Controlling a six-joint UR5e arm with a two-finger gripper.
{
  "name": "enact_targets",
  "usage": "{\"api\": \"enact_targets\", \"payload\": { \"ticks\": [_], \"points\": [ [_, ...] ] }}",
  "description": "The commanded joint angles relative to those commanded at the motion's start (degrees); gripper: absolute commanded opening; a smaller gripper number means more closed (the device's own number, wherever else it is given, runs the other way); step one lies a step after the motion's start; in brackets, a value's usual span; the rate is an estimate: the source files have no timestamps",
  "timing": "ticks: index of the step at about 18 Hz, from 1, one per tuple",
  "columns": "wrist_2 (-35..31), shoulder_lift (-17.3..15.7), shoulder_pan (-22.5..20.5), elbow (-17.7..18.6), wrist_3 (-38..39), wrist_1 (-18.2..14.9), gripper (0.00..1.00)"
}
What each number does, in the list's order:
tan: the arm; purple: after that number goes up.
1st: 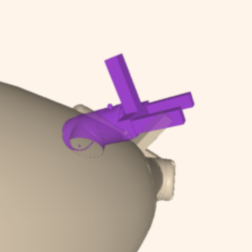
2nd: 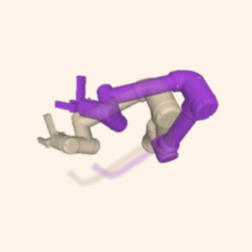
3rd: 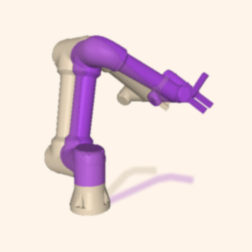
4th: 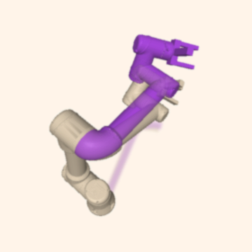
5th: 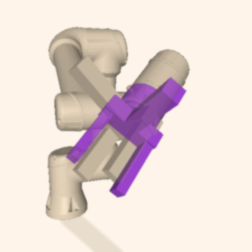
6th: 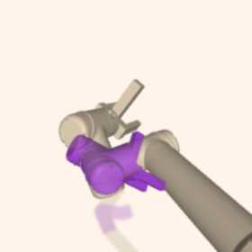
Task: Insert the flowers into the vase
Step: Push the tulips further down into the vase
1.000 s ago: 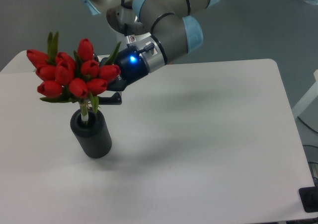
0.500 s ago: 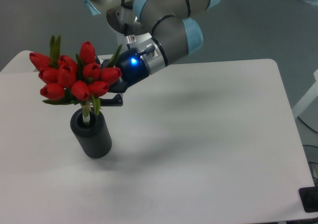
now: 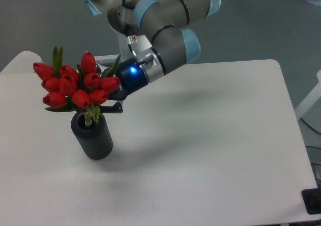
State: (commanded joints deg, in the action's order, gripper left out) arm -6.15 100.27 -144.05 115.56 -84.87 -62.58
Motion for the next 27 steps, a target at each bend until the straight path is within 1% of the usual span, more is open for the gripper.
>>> {"api": "enact_targets", "payload": {
  "ticks": [2,4,6,7,9,10,13,24,27],
  "points": [
    [0.00,0.71,0.00,0.80,-1.52,0.88,0.19],
    [-0.09,0.97,0.00,1.15,-1.79,0.88,0.21],
    [-0.09,1.59,0.17,1.16,-1.79,1.76,0.23],
    [-0.44,2.20,0.79,1.07,-1.79,2.11,0.27],
    [-0.79,2.64,0.88,1.07,-1.79,2.11,0.45],
    [-0.79,2.65,0.88,1.07,-1.79,2.03,0.59],
    [-0.79,2.91,0.88,1.07,-1.79,2.11,0.71],
    [-0.88,4.14,0.79,0.72,-2.05,2.38,0.73],
    [-3.07,4.32,0.27,0.72,-2.14,2.38,0.73]
  ]
}}
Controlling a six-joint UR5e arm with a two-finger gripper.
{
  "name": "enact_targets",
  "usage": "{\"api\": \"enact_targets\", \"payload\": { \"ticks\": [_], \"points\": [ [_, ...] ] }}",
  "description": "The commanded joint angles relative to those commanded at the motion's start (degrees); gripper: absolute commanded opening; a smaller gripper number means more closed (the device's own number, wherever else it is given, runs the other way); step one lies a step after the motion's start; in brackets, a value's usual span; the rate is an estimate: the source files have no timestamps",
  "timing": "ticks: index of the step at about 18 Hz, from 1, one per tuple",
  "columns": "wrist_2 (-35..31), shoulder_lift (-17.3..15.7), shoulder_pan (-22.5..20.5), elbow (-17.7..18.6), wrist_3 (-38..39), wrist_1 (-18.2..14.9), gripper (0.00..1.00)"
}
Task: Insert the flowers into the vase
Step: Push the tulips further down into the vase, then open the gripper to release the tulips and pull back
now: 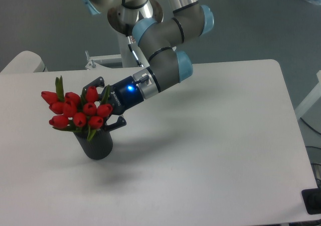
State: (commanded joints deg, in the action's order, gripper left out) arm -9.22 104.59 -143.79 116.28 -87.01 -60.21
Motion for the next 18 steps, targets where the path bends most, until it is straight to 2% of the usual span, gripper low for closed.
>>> {"api": "enact_targets", "payload": {
  "ticks": [18],
  "points": [
    [-0.27,-0.79,-4.22,0.18,0.70,-0.09,0.85]
  ]
}}
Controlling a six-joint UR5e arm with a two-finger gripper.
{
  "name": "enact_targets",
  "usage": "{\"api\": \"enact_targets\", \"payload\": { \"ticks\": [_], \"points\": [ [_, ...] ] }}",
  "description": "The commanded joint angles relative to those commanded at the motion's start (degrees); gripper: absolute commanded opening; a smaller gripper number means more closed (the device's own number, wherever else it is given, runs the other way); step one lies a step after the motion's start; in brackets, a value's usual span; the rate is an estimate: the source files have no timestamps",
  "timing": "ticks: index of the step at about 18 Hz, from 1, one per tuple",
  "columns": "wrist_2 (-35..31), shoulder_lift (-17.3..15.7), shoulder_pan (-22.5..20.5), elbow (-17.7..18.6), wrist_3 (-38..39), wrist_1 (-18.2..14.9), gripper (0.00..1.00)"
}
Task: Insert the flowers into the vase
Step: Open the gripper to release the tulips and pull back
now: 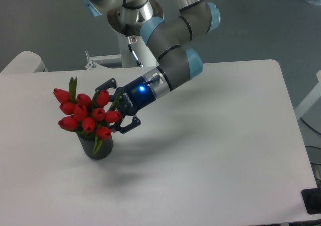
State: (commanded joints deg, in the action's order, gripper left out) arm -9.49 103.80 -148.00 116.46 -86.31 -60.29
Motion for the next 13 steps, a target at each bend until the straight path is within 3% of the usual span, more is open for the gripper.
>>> {"api": "enact_targets", "payload": {
  "ticks": [13],
  "points": [
    [-2.72,-1.84,-3.96,2.11,-0.97,0.09,0.90]
  ]
}}
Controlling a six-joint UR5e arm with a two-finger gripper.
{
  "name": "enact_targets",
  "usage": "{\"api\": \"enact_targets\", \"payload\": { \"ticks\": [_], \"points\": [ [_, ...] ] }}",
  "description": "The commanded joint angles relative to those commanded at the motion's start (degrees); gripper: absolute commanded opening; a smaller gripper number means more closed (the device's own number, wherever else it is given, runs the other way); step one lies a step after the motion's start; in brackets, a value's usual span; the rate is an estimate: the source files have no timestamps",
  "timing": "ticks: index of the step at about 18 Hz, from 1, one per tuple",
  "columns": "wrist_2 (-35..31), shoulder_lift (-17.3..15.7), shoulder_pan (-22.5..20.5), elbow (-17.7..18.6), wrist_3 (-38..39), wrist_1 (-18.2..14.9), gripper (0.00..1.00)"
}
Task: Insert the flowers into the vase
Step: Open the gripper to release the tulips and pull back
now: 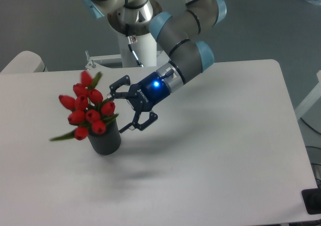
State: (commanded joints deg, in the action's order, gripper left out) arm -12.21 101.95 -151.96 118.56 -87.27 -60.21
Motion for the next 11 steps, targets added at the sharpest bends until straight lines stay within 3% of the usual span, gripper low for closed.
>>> {"api": "enact_targets", "payload": {
  "ticks": [11],
  "points": [
    [-1.15,-1.06,-4.04,0.00,0.44,0.00,0.91]
  ]
}}
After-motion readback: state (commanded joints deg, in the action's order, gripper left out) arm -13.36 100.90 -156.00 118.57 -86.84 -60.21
